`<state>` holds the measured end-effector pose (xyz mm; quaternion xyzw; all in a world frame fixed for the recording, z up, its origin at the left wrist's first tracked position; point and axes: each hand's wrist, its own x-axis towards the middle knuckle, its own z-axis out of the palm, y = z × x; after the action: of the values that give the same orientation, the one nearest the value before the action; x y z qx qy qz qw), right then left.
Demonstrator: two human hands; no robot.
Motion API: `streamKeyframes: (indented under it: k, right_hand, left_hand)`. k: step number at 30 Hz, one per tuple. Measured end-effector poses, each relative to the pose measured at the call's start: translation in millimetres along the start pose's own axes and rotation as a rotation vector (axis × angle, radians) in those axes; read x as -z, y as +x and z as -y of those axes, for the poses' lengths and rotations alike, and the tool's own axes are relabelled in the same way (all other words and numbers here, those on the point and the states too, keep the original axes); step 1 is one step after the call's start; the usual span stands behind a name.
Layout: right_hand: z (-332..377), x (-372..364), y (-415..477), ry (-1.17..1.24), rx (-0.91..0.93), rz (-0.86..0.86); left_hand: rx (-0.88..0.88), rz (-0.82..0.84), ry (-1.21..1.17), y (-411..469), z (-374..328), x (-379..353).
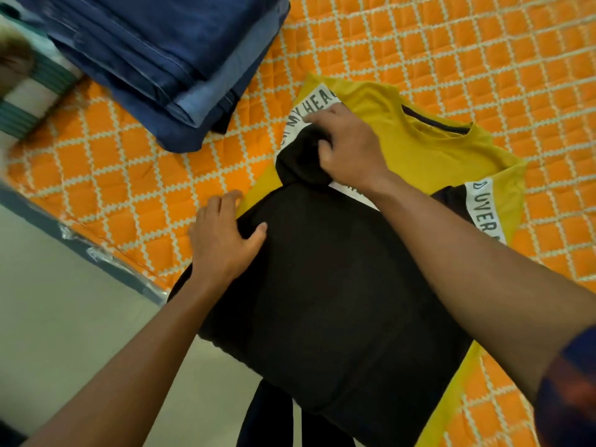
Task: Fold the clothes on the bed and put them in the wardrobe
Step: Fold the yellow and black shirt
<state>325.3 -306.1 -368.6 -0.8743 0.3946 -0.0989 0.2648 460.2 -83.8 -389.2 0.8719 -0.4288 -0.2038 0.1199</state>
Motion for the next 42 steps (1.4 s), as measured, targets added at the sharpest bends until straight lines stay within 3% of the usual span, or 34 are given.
streamKeyframes:
  k: [4,7,15,21,29,34,40,42]
  right_hand:
    - [24.4,-3.1,31.8,-0.317,0.113,0.381]
    - [31.7,-1.1,55.3,-0.453,0.109,0.499]
    - [25.4,23.8,40.9,-0.654,0.194,0.350]
    - [-8.8,82.5,4.2,-0.725,0.187,0.261]
    - [-65.4,163.5,-85.0,-0.811,0.108,0.217]
    - [-129.1,183.7,-138.8,-0.806,-0.009,0.253]
    - [-176.2,162.9,-194.7,-0.583,-0.291,0.402]
    - [-181.9,155.0,-209.8,-0.539,-0.397,0.301]
  left_hand:
    - [-0.050,0.115,0.004,-31.8,29.2,17.8]
    - [-0.056,0.300,0.046,-44.3,44.5,29.2]
    - [-0.087,0.627,0.213,-79.1,53.0,43.5]
    - [-0.034,0.536,0.399,-148.3,15.2,28.4]
    - [-0.003,0.499,0.212,-277.5,-106.6,-21.8]
    - [0.039,0.555,0.083,-335.5,-176.4,-76.6]
    - [0.111,0.620,-0.020,-364.1,-191.0,-124.9]
    - [0.126,0.614,-0.068,-362.5,-181.9,-124.3]
